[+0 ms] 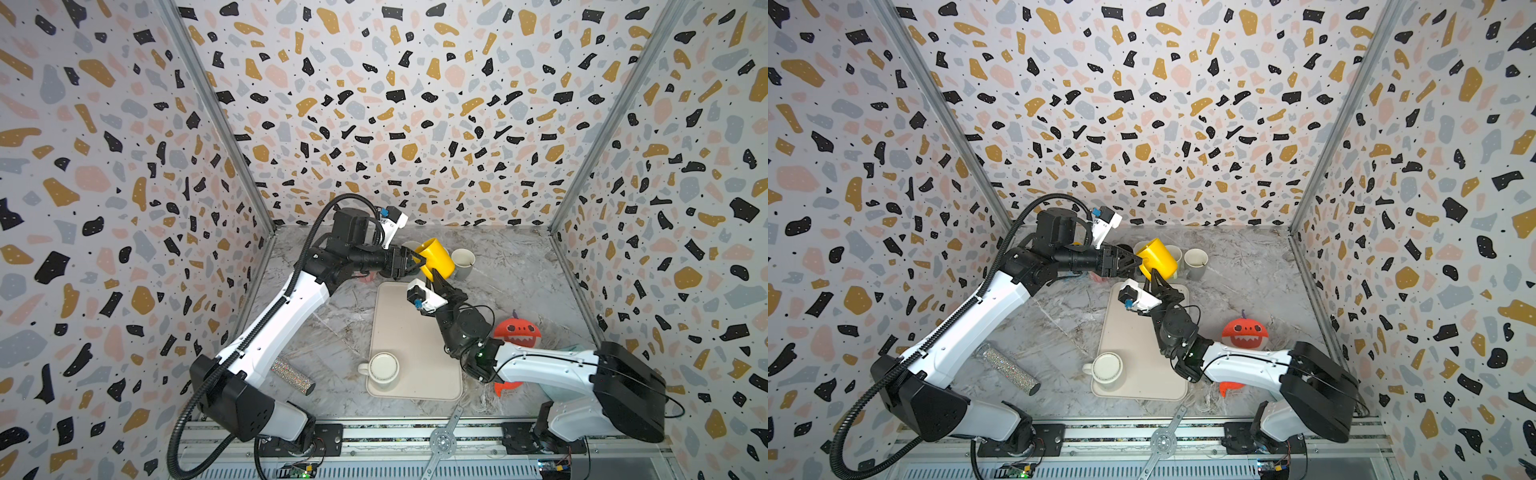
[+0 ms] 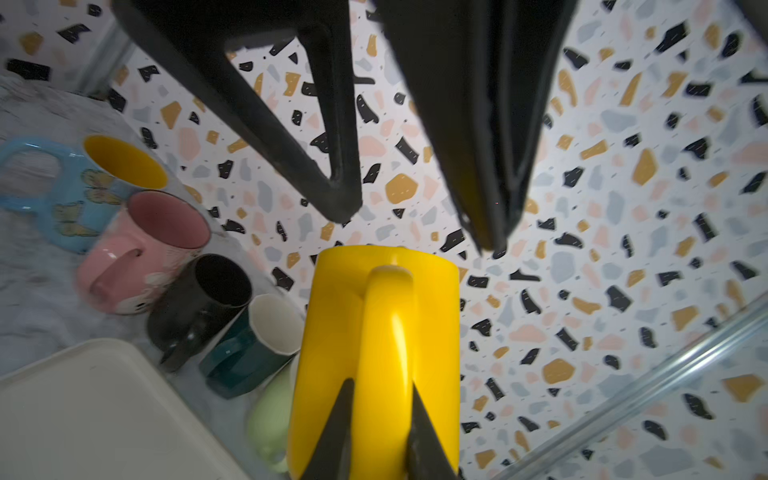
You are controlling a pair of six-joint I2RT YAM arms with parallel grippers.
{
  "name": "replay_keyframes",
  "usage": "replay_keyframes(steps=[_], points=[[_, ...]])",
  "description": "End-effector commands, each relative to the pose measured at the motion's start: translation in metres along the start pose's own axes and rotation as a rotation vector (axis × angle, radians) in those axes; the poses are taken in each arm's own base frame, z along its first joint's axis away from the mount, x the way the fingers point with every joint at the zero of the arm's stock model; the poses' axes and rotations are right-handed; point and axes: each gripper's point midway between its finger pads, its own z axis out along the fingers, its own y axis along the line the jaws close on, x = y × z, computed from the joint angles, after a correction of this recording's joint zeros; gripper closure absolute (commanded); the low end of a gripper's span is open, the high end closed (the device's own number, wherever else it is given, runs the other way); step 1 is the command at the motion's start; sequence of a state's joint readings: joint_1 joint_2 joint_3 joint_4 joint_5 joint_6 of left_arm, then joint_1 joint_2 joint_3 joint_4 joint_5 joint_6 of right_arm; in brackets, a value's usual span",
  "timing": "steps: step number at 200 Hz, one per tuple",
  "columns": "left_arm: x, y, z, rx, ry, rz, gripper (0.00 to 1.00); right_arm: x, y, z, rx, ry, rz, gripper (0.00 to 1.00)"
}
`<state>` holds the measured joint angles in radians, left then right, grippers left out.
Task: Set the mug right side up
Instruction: 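Close the left gripper on the yellow mug handle while the right gripper holds it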
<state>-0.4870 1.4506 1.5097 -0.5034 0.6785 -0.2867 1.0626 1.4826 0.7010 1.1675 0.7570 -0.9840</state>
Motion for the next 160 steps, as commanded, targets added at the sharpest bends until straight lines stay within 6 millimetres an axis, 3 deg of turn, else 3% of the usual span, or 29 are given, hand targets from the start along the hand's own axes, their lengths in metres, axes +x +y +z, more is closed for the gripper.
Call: replay_keyframes(steps=[1,18,33,114,160], points=[[-0.006,-0.011,-0.006,0.039,0.004,0.03,0.39,-0.024,-0.067,-0.016,0.344,-0.079,-0.059,1.0],[-0.003,-0.009,-0.002,0.045,0.022,0.02,0.39,-0.025,-0.051,-0.011,0.365,-0.07,-0.151,1.0],[0.0,-0.005,0.0,0.035,0.045,0.019,0.4,-0.027,-0.044,-0.011,0.353,-0.088,-0.109,1.0],[0.009,0.026,-0.008,-0.157,0.062,0.016,0.4,-0.041,-0.068,-0.015,0.394,-0.121,-0.046,1.0],[0.007,0.019,-0.006,-0.109,0.035,-0.009,0.4,-0.043,-0.073,-0.016,0.403,-0.122,-0.036,1.0]])
